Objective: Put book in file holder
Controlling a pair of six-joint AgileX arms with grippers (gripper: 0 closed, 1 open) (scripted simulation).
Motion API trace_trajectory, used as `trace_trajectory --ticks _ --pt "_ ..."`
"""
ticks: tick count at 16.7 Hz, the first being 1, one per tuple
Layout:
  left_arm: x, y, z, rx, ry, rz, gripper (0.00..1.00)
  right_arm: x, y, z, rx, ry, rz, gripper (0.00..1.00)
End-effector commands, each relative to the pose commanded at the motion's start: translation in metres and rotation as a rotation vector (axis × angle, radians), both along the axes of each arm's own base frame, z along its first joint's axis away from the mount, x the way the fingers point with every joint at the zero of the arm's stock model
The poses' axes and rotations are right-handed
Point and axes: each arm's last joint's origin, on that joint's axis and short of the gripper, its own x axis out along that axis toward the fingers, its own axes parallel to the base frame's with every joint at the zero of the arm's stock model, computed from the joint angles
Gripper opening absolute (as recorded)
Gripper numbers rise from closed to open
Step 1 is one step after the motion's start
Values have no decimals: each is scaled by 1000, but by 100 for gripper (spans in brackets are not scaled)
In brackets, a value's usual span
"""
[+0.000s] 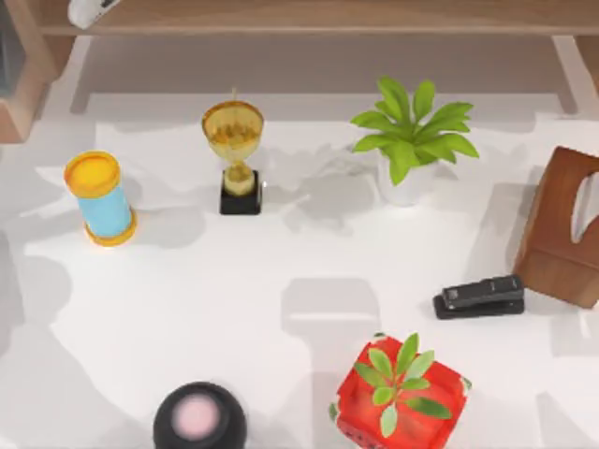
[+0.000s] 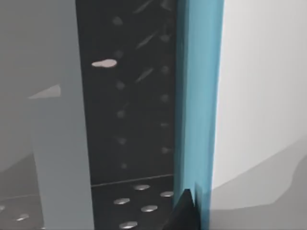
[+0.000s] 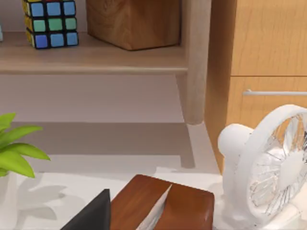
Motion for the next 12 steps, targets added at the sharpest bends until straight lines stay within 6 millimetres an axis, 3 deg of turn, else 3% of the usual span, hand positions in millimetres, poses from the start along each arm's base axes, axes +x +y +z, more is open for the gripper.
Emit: trace_trajectory --ticks 6,12 --pt "0 0 0 0 0 0 98 0 0 0 0 0 0 100" --pt "0 0 0 0 0 0 100 0 0 0 0 0 0 100"
